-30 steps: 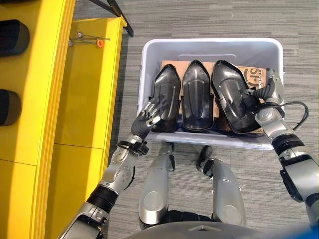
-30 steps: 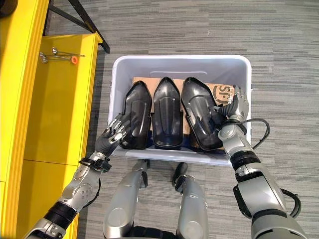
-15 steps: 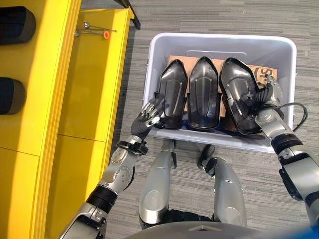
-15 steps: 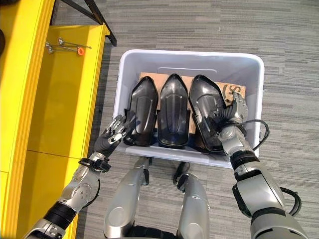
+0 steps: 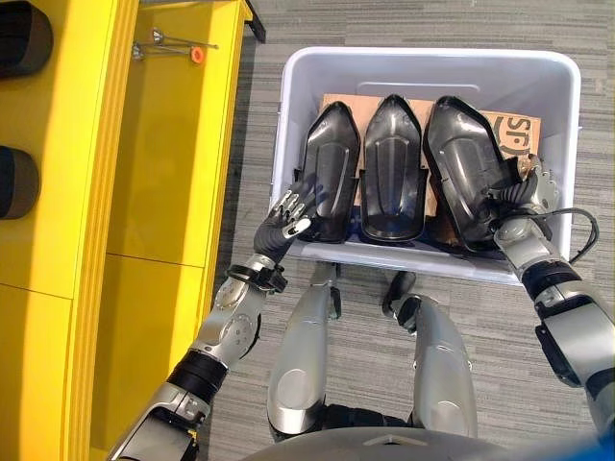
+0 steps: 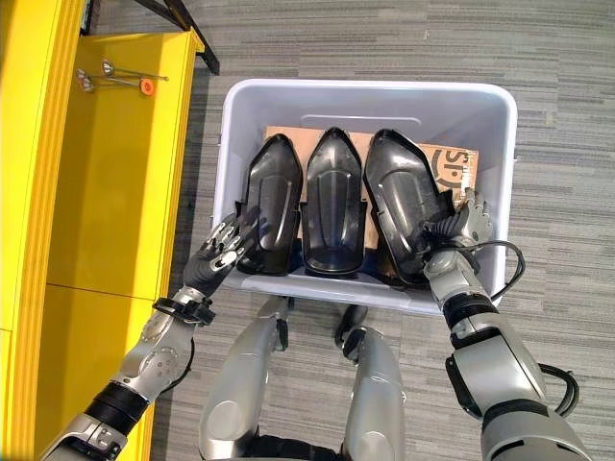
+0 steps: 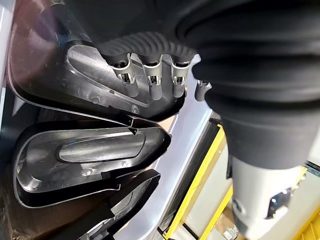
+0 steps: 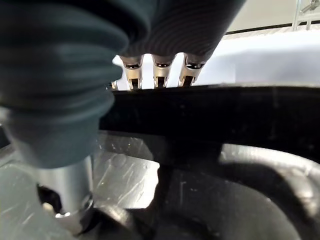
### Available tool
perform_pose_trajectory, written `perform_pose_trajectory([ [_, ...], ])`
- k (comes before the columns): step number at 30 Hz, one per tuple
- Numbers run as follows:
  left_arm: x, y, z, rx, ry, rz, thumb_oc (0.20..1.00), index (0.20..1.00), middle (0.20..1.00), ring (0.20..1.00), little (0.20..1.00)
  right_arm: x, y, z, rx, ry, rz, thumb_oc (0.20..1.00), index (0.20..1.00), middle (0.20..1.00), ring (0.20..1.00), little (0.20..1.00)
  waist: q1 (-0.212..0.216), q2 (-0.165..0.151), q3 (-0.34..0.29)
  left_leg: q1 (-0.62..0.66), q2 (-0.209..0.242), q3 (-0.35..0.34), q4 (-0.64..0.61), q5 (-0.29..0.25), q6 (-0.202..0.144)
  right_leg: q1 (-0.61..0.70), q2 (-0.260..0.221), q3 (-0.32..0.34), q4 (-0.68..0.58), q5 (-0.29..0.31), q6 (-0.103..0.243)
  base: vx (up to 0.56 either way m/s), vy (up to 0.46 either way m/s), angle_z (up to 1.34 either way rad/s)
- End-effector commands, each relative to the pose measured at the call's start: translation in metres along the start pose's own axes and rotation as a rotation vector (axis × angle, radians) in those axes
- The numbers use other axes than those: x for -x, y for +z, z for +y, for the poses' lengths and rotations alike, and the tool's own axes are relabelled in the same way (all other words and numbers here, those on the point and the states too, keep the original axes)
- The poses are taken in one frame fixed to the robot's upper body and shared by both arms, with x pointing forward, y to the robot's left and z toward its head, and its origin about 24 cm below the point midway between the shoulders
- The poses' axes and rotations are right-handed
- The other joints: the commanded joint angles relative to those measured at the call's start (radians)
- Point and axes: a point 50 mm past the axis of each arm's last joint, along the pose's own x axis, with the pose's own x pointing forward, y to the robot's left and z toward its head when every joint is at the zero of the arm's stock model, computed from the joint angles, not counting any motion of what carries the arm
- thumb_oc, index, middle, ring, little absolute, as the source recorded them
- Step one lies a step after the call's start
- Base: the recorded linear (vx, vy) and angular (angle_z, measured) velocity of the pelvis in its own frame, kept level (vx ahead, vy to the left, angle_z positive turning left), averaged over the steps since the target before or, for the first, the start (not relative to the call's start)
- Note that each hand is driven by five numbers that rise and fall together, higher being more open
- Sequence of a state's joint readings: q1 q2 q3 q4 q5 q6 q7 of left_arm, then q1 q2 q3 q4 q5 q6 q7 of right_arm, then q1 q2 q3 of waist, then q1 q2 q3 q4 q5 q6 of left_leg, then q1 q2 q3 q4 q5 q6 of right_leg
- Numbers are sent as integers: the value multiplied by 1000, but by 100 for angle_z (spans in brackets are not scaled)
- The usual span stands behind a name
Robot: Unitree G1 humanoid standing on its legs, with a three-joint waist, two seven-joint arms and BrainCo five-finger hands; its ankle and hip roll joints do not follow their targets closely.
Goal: Move parts from the plastic box to the shelf.
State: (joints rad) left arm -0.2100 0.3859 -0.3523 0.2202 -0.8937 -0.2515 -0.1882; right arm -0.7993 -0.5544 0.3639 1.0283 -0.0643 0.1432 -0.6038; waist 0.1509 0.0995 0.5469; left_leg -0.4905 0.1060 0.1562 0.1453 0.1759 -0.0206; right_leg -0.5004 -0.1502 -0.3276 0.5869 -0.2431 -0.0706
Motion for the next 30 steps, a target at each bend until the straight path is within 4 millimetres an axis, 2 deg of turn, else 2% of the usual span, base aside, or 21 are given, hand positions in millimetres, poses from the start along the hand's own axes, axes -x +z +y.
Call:
perform_pose_trajectory([
  [1,-2,6,-3,-3,-19,-60,1000,1000,1000,1000,1000,-3,-4,0,61,47,-8,1000,1000,1000,1000,1000,-3,11,-27,11,36,7,85,-92,-31,-24,-26,-15,-18,108,79,9,-52,-1],
  [3,-1,7,-1,-8,-20,-51,1000,1000,1000,1000,1000,-4,-7,1,37,92,26,1000,1000,1000,1000,1000,-1,12,-27,-3,37,3,92,-92,-32,-37,-28,-15,-6,104,78,18,-67,0],
  [7,-1,7,0,-12,-25,-49,1000,1000,1000,1000,1000,-3,-19,6,110,200,97,1000,1000,1000,1000,1000,2,14,-27,-25,36,-3,100,-91,-33,-61,-27,-15,9,101,74,16,-51,0],
  [12,-2,5,-1,-28,-36,-30,1000,1000,1000,1000,1000,6,-39,18,141,356,205,1000,1000,1000,1000,1000,12,20,-27,-55,34,-11,117,-91,-30,-89,-33,-19,34,96,68,22,-49,1],
  [25,1,2,0,-27,-36,-15,1000,1000,1000,1000,1000,31,-88,29,279,573,510,1000,1000,1000,1000,1000,20,30,-27,-82,32,-18,133,-88,-29,-116,-36,-21,63,90,60,18,-25,5],
  [26,1,2,0,-27,-37,-14,1000,1000,1000,1000,1000,33,-91,30,282,591,537,799,799,799,799,799,21,32,-27,-85,32,-20,135,-88,-29,-118,-36,-20,64,90,58,11,-18,5],
  [28,2,1,0,-24,-36,-10,1000,1000,1000,1000,1000,39,-98,32,350,661,574,200,200,200,200,200,24,36,-27,-90,31,-21,138,-87,-28,-124,-38,-21,73,88,56,0,0,0],
  [30,2,1,-1,-26,-38,-5,1000,1000,1000,1000,1000,43,-104,32,379,674,614,200,200,200,200,200,26,37,-27,-91,30,-23,139,-86,-29,-123,-38,-22,74,88,55,0,0,0],
])
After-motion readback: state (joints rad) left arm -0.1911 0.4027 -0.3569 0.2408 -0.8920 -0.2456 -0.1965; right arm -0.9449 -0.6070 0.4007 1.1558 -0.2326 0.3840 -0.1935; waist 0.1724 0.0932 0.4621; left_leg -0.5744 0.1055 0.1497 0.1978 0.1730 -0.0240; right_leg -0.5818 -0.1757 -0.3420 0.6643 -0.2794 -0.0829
